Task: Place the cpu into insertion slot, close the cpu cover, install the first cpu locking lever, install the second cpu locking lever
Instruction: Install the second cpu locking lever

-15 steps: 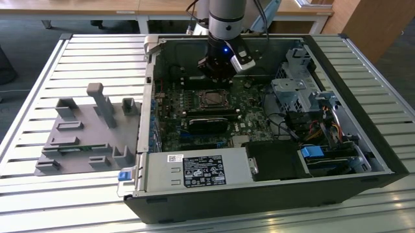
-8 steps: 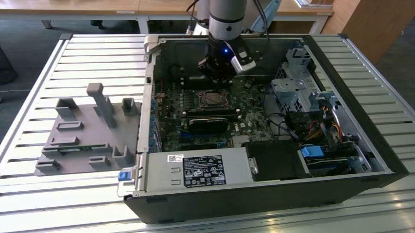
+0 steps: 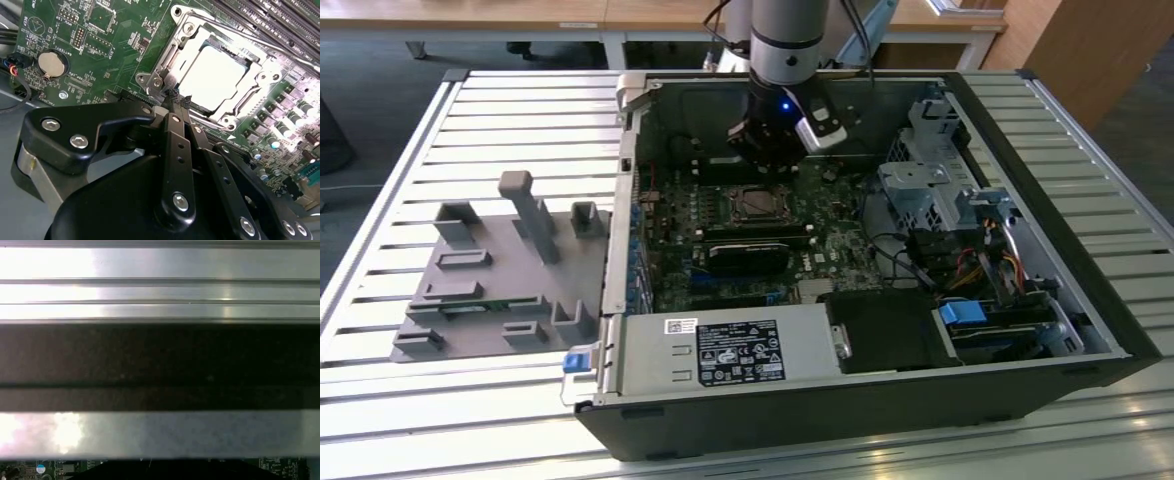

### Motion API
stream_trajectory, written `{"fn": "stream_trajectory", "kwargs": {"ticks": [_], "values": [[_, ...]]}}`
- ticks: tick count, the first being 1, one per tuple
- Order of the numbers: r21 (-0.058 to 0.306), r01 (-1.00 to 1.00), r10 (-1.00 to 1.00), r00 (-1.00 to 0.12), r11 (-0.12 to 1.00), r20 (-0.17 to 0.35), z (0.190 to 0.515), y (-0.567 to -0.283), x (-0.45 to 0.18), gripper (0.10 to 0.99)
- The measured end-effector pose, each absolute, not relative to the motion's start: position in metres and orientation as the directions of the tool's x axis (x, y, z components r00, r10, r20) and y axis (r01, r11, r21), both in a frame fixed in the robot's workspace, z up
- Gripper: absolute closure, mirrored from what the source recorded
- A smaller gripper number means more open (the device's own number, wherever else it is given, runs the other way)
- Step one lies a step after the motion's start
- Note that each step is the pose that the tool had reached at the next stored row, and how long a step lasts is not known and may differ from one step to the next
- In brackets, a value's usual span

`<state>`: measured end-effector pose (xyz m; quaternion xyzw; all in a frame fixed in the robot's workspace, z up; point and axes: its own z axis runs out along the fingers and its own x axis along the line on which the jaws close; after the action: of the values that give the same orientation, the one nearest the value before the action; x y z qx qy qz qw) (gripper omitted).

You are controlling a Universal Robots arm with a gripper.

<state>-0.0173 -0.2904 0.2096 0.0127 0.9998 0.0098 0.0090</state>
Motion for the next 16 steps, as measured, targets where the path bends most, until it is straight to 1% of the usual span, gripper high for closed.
{"fn": "stream_trajectory", "kwargs": {"ticks": [16], "values": [[0.019,0.025,0.026,-1.000,0.999,-0.018,0.2116,-0.2987,-0.0173,0.980]]}}
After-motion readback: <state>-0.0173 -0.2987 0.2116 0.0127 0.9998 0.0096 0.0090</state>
